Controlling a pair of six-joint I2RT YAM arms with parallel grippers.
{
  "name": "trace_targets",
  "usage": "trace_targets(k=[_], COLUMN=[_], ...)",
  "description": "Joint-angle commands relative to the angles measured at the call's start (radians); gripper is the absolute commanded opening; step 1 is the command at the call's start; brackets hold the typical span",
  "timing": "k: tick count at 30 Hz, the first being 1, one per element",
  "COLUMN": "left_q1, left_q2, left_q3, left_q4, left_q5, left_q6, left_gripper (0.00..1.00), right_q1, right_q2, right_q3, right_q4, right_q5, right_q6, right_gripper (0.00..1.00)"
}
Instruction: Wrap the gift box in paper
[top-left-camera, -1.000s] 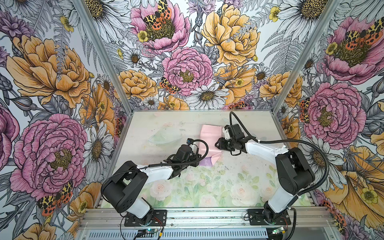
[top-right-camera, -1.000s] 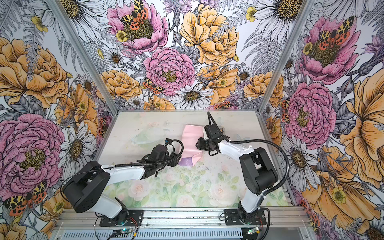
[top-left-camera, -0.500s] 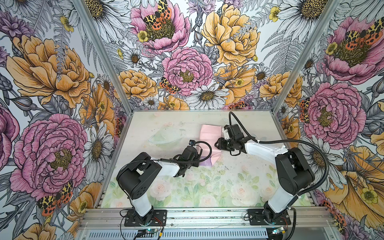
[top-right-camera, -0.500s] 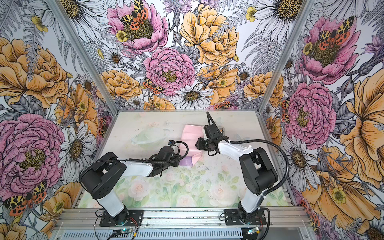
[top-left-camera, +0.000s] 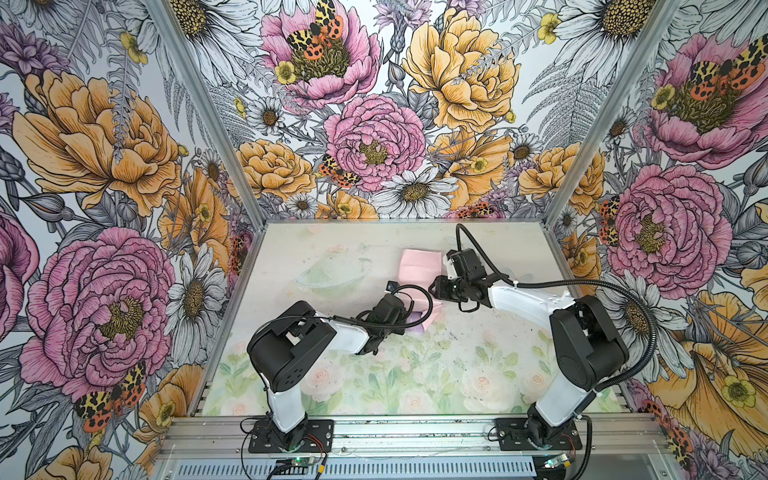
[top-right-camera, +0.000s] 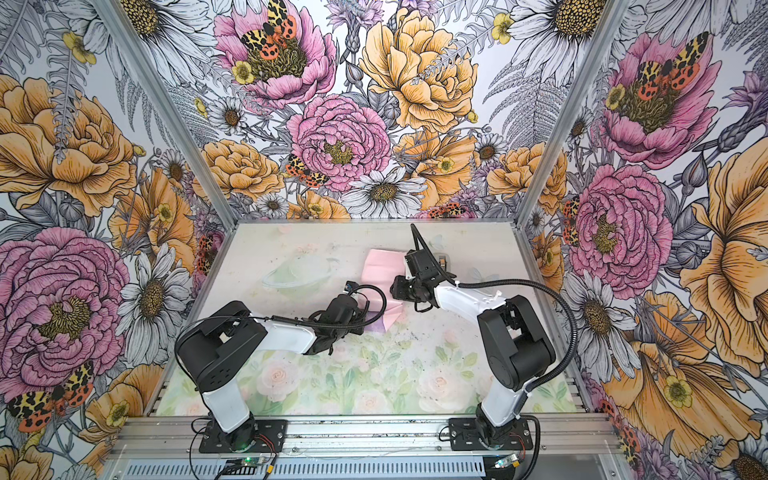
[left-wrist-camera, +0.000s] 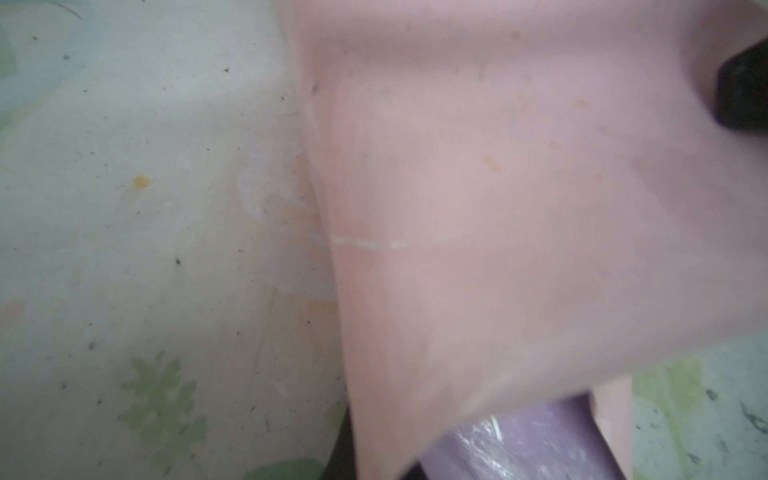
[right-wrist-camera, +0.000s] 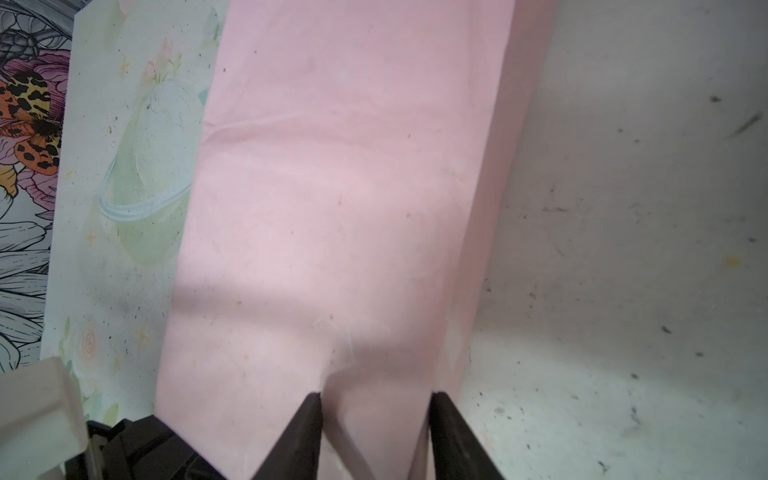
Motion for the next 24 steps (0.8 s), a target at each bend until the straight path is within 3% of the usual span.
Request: trace_targets(k=[1,3,7,11,16,24], left_q1=[-0.012,-0.013,-0.012,0.003,0.044,0.085], left_q2=[-0.015,-0.045,-0.169,-0.311,-0.416,-0.31], left_q3=[0.013,-0.002,-0.071,-0.137,-0.206,-0.193], left_q4=[0.031,0.032,0.025,-0.031,-0.065,-0.009], left_q5=[-0.02,-0.032,-0.052,-0.082,-0.077,0.029], left_q6=[0.002,-0.007,-0.019,-0.047,-0.057,-0.016], left_gripper=[0.0,0.14,0.29,0.37,0.33,0.19], right_q1=[0.014,0.013,0.015,0.017,0.018,0.022], right_q2=[0.023,0.024,0.025,0.027,0.025,0.026], right_q3=[-0.029,-0.027,-0.023,-0.022,-0.02,-0.014], right_q4=[-0.045,-0.045,-0.045,-0.046,-0.045,-0.046], right_q5=[0.038,0.038,0.037,0.037,0.038,0.037], right_q6=[-0.014,-0.014,-0.013,-0.014,-0.015,-0.013], right_gripper=[0.43,0.43,0.43,0.43,0.43,0.43])
